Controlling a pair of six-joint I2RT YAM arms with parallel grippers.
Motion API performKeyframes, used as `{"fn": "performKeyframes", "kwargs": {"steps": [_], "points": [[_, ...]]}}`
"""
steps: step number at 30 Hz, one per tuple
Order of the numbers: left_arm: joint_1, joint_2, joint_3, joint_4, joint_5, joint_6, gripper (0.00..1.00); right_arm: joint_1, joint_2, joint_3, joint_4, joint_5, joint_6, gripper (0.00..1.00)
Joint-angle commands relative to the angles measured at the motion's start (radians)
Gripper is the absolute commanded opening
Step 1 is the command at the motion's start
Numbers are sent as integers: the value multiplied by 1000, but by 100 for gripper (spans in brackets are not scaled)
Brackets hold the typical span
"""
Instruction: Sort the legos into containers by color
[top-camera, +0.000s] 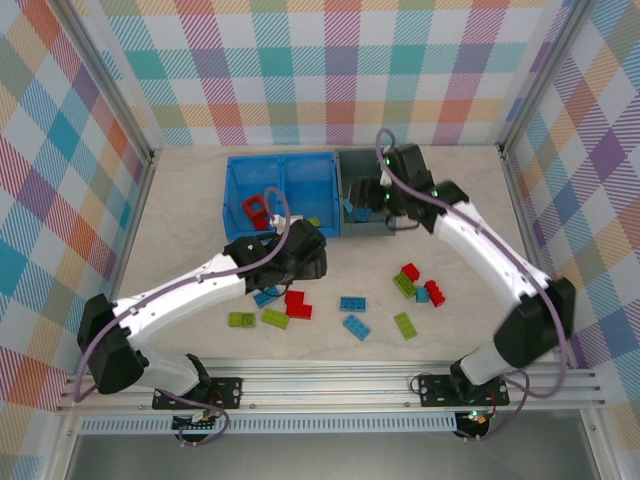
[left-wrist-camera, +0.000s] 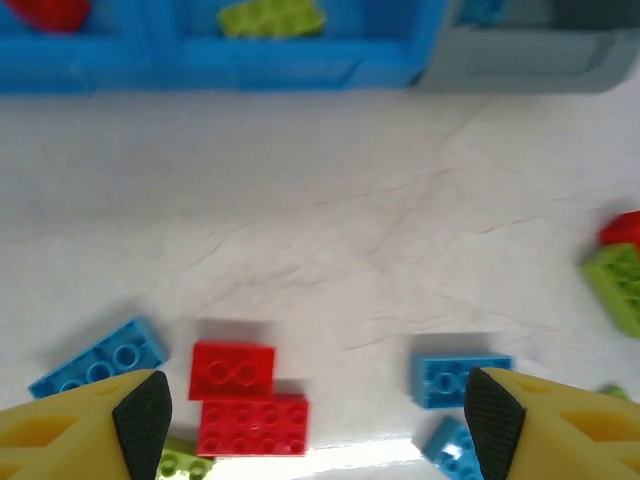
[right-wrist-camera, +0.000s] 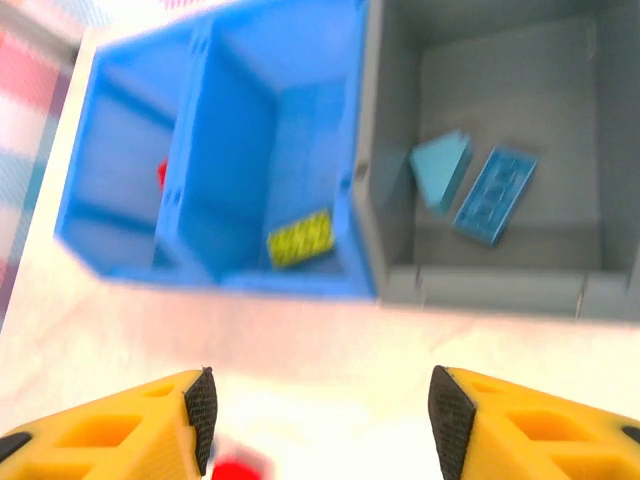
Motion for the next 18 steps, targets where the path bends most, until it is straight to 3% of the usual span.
{"fn": "performKeyframes", "kwargs": {"steps": [1, 9, 18], "points": [[42, 82, -41, -14, 166, -17, 80, 100, -125, -184, 29, -46, -29, 62], [80, 270, -26, -16, 180, 12, 84, 285, -415, -519, 32, -156, 55, 70], [89, 350, -42, -2, 196, 22, 85, 301, -530, -659, 76, -276, 66, 81]]}}
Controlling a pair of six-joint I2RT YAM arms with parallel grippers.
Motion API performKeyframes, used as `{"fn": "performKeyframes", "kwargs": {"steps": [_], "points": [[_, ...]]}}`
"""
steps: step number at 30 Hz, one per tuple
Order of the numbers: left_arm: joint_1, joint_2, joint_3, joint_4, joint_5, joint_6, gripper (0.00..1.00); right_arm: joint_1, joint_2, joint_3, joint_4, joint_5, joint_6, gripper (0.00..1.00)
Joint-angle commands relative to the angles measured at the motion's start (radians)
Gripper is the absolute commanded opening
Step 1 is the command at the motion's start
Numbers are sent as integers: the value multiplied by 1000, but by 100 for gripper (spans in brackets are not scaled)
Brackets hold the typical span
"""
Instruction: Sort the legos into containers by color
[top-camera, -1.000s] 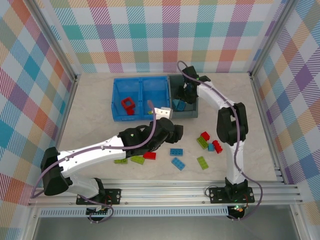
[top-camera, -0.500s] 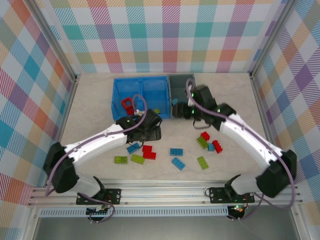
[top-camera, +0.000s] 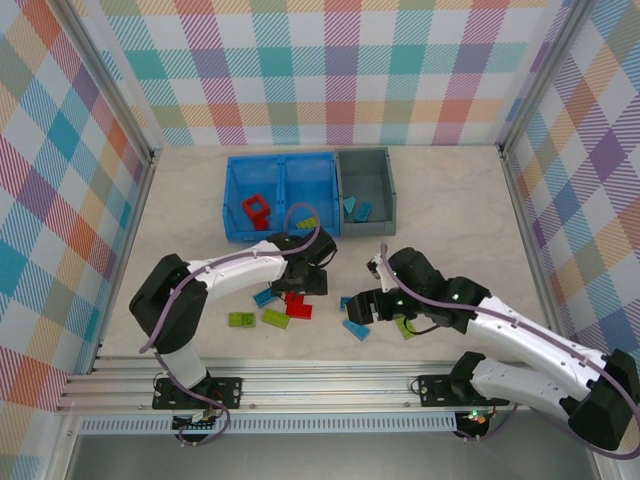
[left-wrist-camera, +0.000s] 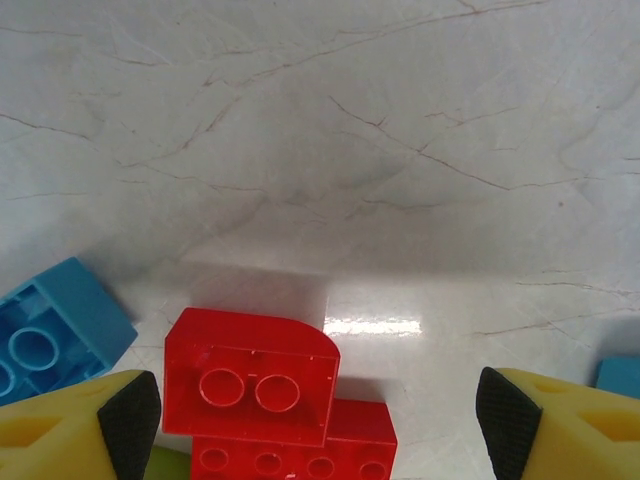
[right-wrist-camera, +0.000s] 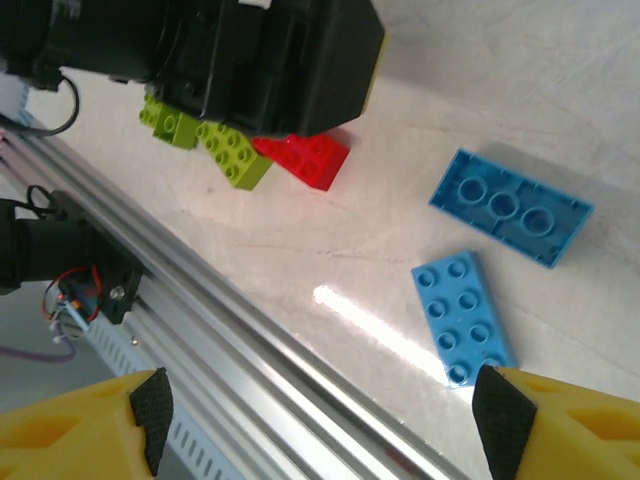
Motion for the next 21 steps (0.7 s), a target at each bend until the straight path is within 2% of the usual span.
{"fn": "performKeyframes", "kwargs": {"steps": [1, 16, 21], "points": [[15, 33, -17, -12, 10, 14, 85, 6, -21, -19, 54, -64, 19, 81], [16, 16, -46, -19, -42, 7, 85, 9, 6, -25, 78, -58, 39, 80], [16, 43, -44, 3, -18, 21, 80, 9, 8, -28, 73, -50, 49, 78]]}}
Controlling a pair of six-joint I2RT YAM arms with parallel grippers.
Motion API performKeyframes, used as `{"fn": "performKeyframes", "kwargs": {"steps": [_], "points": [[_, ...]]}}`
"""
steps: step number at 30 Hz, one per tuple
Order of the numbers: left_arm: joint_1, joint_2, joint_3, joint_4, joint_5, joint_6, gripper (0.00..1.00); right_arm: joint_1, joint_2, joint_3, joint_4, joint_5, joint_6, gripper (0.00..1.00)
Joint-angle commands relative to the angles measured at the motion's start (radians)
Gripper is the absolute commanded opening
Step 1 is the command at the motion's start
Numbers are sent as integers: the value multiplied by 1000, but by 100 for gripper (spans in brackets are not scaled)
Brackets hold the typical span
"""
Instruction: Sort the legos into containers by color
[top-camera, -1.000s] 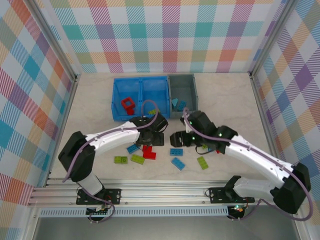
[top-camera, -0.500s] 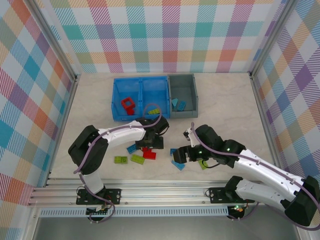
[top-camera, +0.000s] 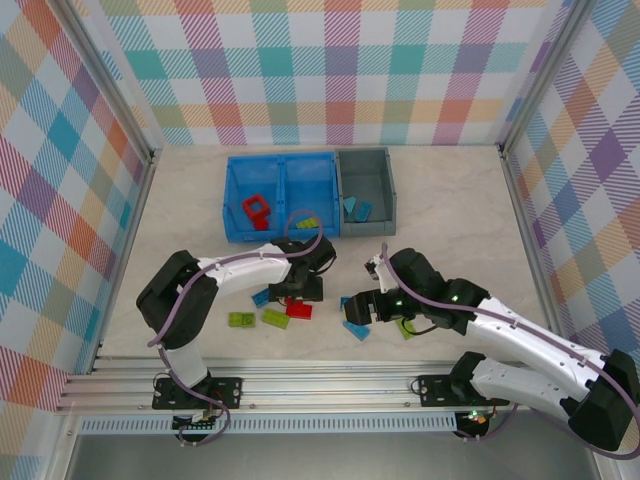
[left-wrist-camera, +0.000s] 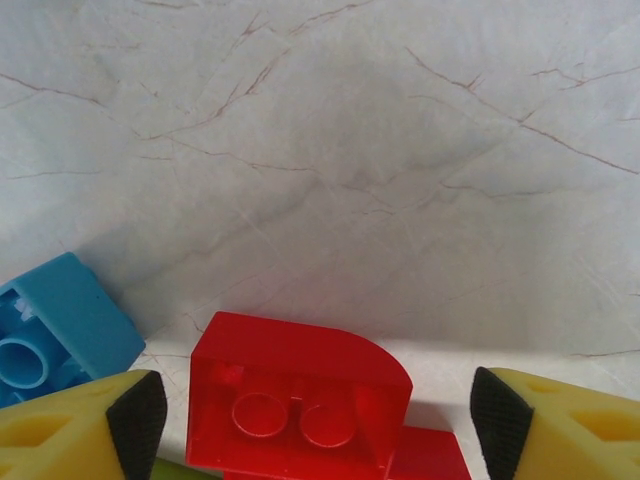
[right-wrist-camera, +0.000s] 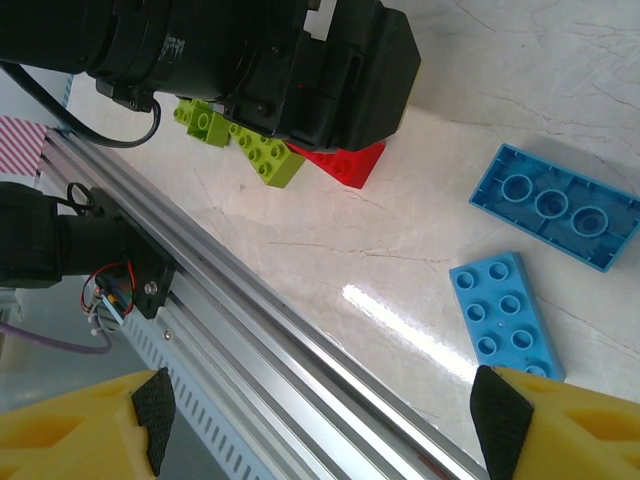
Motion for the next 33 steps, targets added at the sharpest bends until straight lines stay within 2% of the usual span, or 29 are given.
{"fn": "performKeyframes", "kwargs": {"steps": [1, 8, 15, 20, 23, 27, 33], "points": [[15, 16, -10, 8, 9, 18, 77, 7, 4, -16, 24, -7, 16, 78], [15, 48, -23, 27, -1, 23, 61, 7, -8, -21, 29, -6, 32, 76], [5, 12, -24, 33, -48, 16, 38, 7, -6, -16, 30, -3, 36, 74], [18, -107, 32, -46, -106, 35, 35, 10, 3, 17, 26, 4, 12, 72], [72, -161, 92, -103, -110, 78, 35, 27, 37, 66, 31, 34, -22, 71], [196, -194, 162, -130, -75, 160, 35, 75, 119, 157, 81, 88, -70, 71], [388, -108, 325, -94, 10, 278, 35, 144, 288, 285, 259, 251, -118, 70]]}}
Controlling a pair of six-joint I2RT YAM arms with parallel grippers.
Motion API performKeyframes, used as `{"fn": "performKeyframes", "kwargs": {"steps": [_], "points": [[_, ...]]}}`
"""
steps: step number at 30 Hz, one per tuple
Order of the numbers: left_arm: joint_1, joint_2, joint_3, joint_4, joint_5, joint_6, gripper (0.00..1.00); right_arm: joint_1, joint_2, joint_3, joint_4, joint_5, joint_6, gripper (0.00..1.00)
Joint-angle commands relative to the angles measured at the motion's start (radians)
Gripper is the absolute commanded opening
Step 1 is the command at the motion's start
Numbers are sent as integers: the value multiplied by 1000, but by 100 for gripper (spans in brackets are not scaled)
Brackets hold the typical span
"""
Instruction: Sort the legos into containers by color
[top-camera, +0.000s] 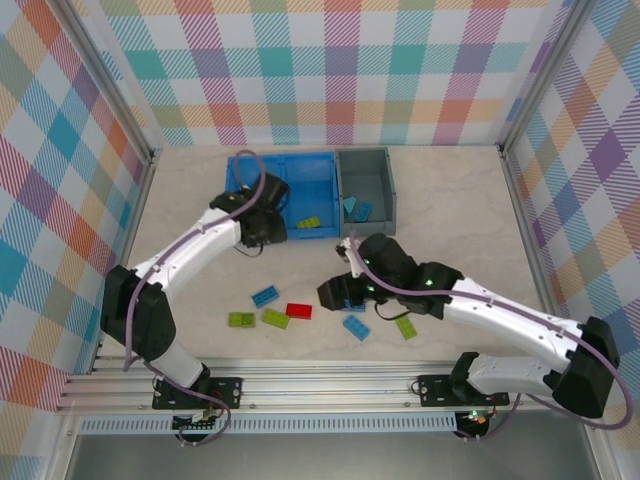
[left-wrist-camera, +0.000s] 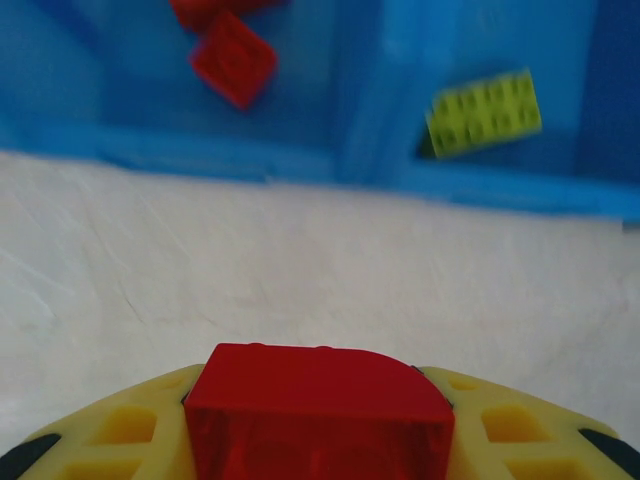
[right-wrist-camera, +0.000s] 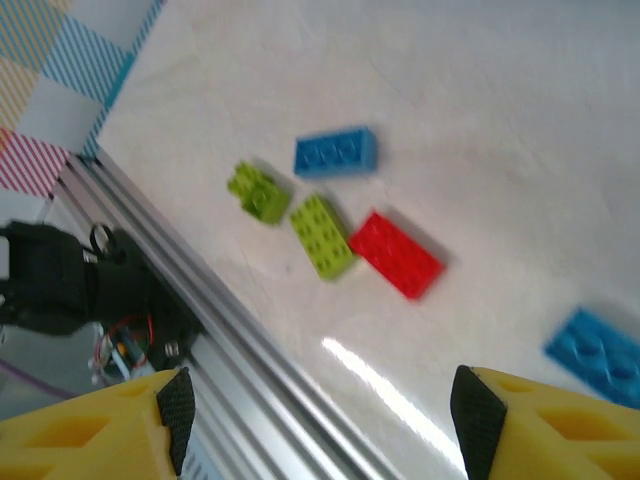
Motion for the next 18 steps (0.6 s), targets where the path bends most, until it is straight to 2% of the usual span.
{"fn": "performKeyframes", "kwargs": {"steps": [1, 6, 9, 18], "points": [[82, 75, 104, 3, 60, 101, 35, 23, 99, 80, 173, 121, -65, 70], [189, 226, 253, 88, 133, 134, 35, 47, 286, 210, 313, 208, -135, 73], [233, 327, 346, 129, 165, 131, 34, 50, 362, 295, 325, 232, -153, 73], [306, 578, 551, 172, 246, 104, 35, 50, 390, 330, 311, 248, -142, 74]]}}
